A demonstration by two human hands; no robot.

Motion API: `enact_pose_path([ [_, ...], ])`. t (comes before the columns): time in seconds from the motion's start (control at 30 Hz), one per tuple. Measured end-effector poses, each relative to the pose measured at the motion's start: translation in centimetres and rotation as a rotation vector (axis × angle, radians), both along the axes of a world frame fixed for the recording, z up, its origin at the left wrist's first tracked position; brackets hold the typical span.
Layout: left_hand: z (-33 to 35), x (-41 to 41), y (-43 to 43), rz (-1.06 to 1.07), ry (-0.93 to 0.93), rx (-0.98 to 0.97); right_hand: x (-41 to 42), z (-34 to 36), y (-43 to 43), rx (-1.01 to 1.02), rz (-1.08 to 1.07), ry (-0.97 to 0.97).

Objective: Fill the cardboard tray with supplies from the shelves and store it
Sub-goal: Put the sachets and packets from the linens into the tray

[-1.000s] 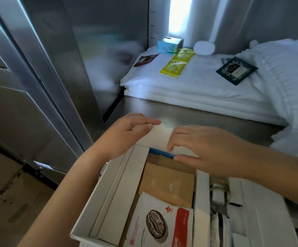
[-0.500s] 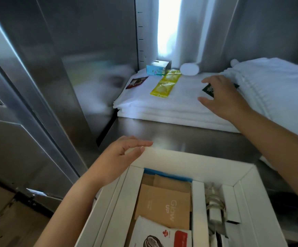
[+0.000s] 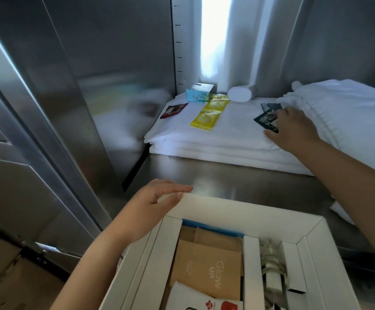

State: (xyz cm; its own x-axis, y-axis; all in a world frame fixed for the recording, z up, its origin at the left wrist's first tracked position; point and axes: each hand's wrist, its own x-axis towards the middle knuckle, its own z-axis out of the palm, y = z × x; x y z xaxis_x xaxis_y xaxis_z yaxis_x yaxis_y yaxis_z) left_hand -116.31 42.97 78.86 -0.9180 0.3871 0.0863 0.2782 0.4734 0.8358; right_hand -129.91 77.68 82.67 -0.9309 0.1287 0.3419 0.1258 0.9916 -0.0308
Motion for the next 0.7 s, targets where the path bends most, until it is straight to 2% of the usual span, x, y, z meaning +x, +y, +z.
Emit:
enact_pose_path([
  [0.2, -0.1, -0.1, -0.1, -0.002, 0.006, -0.002, 0.0, -0.4, -0.3, -0.154, -0.004, -0.064],
  [0.43, -0.2, -0.1, -0.1, 0.005, 0.001, -0.013, 0.6, -0.6, -1.1, -0.269, 0.188, -0.085],
  [0.6, -0.2, -0.1, -0.1, 0.005, 0.001, -0.009, 0.4, -0.3, -0.7, -0.398, 0.205, -0.109],
  [0.7, -0.2, -0.1, -0.2, 0.006, 0.000, -0.008, 0.3, -0.3, -0.5, -0.399, 0.209, -0.140],
])
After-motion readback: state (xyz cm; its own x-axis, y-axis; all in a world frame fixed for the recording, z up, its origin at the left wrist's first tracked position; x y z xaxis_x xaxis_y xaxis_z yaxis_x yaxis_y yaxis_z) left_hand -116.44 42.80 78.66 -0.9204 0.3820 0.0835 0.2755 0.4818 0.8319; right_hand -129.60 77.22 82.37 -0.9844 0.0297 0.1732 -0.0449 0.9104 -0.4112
